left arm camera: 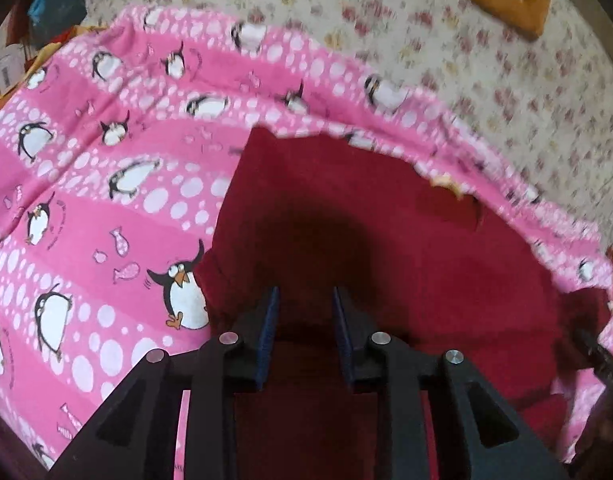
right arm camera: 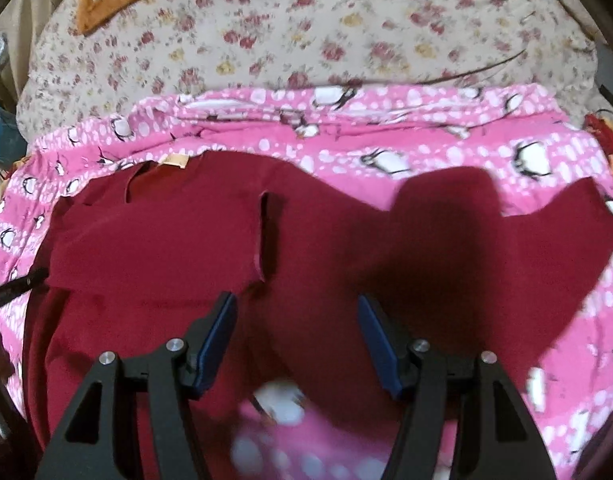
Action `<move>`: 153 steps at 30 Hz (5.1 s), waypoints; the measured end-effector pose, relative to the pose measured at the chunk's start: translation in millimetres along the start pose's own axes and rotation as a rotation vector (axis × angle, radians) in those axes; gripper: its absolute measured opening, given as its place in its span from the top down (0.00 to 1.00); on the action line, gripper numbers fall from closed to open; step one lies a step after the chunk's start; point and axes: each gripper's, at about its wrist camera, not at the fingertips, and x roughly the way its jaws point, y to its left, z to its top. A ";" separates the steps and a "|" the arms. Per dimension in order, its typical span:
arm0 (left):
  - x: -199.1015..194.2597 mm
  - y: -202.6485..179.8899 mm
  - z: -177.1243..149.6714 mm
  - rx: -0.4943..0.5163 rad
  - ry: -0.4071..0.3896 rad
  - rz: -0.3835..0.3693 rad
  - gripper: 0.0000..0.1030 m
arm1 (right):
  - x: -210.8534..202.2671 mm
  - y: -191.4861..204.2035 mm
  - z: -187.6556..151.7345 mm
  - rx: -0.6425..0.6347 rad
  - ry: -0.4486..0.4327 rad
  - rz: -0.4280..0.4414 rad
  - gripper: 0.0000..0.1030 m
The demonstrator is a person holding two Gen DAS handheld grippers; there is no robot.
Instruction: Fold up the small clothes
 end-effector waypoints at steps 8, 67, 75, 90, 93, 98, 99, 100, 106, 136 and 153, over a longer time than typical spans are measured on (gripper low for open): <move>-21.8 -12.3 -7.4 -0.009 -0.113 -0.051 0.93 | -52.1 -94.5 -10.1 0.161 -0.139 -0.116 0.23; -11.9 9.3 -1.7 -0.084 -0.087 -0.353 0.83 | 28.3 162.1 4.9 -0.185 0.100 0.364 0.47; 11.1 -40.6 -0.3 0.027 -0.007 -0.316 0.65 | -34.8 52.4 0.9 -0.103 0.025 0.248 0.39; -31.5 -13.0 39.5 0.045 -0.149 -0.172 1.00 | -6.6 -60.0 4.9 0.222 -0.004 0.153 0.36; -7.4 30.0 38.1 -0.072 -0.098 -0.122 1.00 | 13.0 -56.1 14.1 0.244 0.003 0.156 0.32; 18.1 43.3 28.5 -0.108 -0.051 -0.121 1.00 | 52.9 -40.2 28.2 0.298 0.071 0.202 0.30; 16.7 39.4 27.3 -0.089 -0.059 -0.117 1.00 | 59.3 -34.5 31.6 0.294 0.071 0.205 0.30; 14.4 36.1 27.1 -0.070 -0.071 -0.115 1.00 | 62.4 -29.9 33.1 0.283 0.070 0.203 0.29; 13.4 40.0 25.5 -0.078 -0.059 -0.146 1.00 | 92.6 4.0 51.9 0.130 0.103 0.186 0.77; 20.5 19.0 0.5 0.045 -0.026 -0.084 0.98 | 37.0 -4.4 -4.1 0.059 0.110 0.160 0.82; -44.2 6.4 -50.3 0.133 -0.067 -0.031 0.95 | -28.9 -9.3 -62.1 0.073 0.139 0.251 0.36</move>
